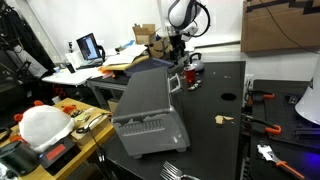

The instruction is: Put two pieces of candy in the red cup.

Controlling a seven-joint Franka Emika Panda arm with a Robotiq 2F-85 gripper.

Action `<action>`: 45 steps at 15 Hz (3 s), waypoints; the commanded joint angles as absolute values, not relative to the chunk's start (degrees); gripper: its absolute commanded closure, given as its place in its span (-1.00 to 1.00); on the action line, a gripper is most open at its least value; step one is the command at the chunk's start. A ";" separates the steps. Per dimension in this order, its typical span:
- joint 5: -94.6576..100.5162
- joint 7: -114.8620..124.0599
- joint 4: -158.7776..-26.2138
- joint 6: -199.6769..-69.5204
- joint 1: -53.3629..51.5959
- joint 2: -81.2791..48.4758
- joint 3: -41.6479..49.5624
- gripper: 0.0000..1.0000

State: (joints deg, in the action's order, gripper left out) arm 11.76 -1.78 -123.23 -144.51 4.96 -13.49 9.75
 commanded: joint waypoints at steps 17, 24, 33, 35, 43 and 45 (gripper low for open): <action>6.66 -17.71 -135.24 -141.71 7.96 -15.41 5.74 -1.00; 12.85 -19.69 -133.97 -151.94 8.33 -22.86 5.91 -1.00; 16.67 -20.42 -130.73 -154.94 8.72 -26.04 6.20 -1.00; 16.19 -22.04 -129.28 -155.18 9.58 -27.17 5.76 -1.00; 13.91 -28.75 -123.29 -154.96 14.58 -32.97 2.53 -1.00; 13.15 -29.86 -122.08 -154.93 15.77 -33.86 1.33 -1.00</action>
State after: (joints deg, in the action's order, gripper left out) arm 14.82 -26.79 -124.22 -154.66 13.61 -32.46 3.40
